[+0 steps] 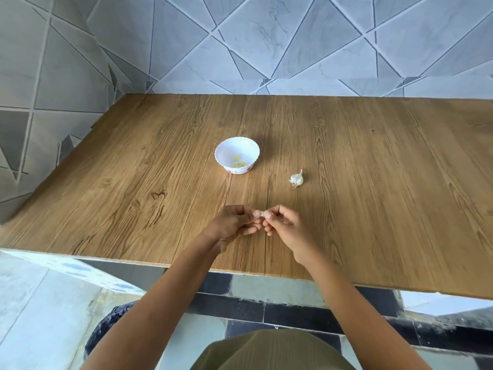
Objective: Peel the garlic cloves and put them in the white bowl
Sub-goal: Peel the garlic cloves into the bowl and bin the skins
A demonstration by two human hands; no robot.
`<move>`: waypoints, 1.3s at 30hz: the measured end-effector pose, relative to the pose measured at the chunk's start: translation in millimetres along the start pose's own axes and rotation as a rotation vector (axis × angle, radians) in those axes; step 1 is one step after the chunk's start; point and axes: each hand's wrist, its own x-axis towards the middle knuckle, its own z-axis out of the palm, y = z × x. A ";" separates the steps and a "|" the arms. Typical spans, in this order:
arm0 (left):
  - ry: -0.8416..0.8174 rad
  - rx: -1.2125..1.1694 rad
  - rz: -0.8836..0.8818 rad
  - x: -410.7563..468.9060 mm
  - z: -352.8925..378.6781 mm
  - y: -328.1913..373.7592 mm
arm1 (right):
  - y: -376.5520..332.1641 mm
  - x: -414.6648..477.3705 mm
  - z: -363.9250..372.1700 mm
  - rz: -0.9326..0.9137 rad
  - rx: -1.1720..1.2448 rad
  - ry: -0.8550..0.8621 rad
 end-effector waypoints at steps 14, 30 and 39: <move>-0.086 1.203 1.021 14.0 -21.7 5.5 | -23.1 16.0 -9.6 0.519 0.324 -0.116; -0.042 -0.035 -0.071 3.9 -4.4 11.6 | 13.5 11.4 6.0 -0.291 -0.060 0.137; 0.091 0.419 0.297 8.9 -5.4 12.7 | 7.7 16.0 6.4 -0.089 0.035 0.176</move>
